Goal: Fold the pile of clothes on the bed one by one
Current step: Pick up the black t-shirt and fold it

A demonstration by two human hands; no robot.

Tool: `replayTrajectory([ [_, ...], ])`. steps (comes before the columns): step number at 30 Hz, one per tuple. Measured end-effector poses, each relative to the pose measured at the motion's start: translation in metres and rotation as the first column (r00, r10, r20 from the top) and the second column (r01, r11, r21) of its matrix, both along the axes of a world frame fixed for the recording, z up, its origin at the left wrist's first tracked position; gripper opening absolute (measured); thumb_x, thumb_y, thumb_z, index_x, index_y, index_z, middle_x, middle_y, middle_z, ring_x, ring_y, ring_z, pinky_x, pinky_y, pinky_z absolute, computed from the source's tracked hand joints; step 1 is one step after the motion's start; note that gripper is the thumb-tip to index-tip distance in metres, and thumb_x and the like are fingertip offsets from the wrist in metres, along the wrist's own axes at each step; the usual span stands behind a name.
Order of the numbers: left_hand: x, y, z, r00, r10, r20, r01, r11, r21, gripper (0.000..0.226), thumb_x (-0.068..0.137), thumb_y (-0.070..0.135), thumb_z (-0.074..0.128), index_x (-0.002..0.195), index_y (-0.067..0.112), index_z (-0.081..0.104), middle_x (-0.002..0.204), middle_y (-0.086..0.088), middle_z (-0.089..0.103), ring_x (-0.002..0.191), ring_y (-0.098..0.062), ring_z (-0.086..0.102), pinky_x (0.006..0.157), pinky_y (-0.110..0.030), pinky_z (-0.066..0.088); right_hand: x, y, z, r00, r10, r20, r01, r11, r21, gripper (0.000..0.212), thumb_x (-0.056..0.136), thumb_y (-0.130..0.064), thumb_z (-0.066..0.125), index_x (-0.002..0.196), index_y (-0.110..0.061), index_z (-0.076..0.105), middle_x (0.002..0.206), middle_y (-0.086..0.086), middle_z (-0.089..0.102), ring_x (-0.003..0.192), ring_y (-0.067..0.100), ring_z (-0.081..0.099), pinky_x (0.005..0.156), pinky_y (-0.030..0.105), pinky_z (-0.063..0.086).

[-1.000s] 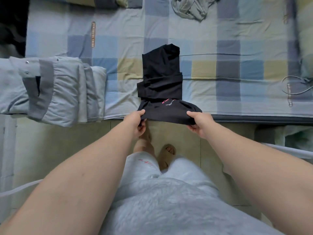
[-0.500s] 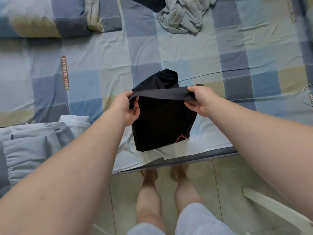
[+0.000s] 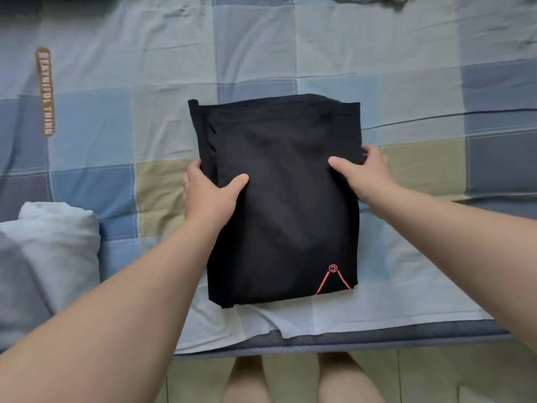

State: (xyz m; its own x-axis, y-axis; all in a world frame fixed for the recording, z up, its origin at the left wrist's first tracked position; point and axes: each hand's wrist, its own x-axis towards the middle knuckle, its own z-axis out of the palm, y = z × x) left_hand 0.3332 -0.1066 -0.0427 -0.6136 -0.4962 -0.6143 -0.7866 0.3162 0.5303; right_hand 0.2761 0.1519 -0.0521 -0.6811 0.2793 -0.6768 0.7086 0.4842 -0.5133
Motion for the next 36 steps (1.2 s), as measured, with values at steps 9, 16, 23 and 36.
replayTrajectory([
  [9, -0.004, 0.004, 0.018, 0.950, 0.203, 0.239, -0.276, 0.902, 0.332, 0.073, 0.072, 0.041, 0.088, 0.131, 0.010, 0.060, 0.118, -0.001, 0.069, 0.104, -0.025, 0.067, 0.098, -0.042, 0.053, -0.003, -0.001, 0.015, 0.956, 0.015, 0.294, 0.086, 0.941, -0.328, 0.047, 0.080, -0.022, 0.084, 0.121, -0.008, 0.065, 0.109, 0.005, 0.074, 0.096, 0.025, 0.072, 0.081, 0.034, 0.056],
  [16, -0.038, -0.005, 0.122, 0.949, 0.289, 0.127, -0.314, 0.826, 0.468, 0.058, 0.076, 0.037, 0.086, 0.124, 0.015, 0.064, 0.110, -0.002, 0.074, 0.099, -0.025, 0.071, 0.080, -0.038, 0.056, -0.037, 0.004, 0.117, 0.982, -0.058, 0.180, 0.136, 0.876, -0.462, 0.041, 0.084, -0.013, 0.079, 0.122, -0.008, 0.066, 0.112, 0.005, 0.075, 0.105, 0.024, 0.071, 0.094, 0.037, 0.054],
  [23, -0.088, -0.011, 0.220, 0.934, 0.295, -0.202, -0.149, 0.835, 0.530, 0.045, 0.076, 0.040, 0.082, 0.114, 0.019, 0.071, 0.104, 0.000, 0.077, 0.093, -0.026, 0.073, 0.076, -0.043, 0.057, -0.081, 0.001, 0.219, 0.989, -0.122, -0.077, 0.054, 0.810, -0.584, 0.039, 0.089, -0.012, 0.072, 0.126, -0.010, 0.064, 0.120, 0.005, 0.073, 0.110, 0.023, 0.070, 0.093, 0.040, 0.055],
  [36, 0.072, 0.006, 0.085, 0.949, 0.055, 0.312, -0.191, 0.883, 0.428, 0.059, 0.091, 0.037, 0.073, 0.139, 0.009, 0.052, 0.133, -0.005, 0.061, 0.104, -0.018, 0.060, 0.087, -0.030, 0.047, 0.085, 0.016, 0.085, 0.925, 0.048, 0.376, 0.050, 0.968, -0.247, 0.014, 0.093, -0.022, 0.071, 0.102, -0.017, 0.060, 0.098, -0.005, 0.064, 0.083, 0.005, 0.055, 0.079, 0.031, 0.040],
])
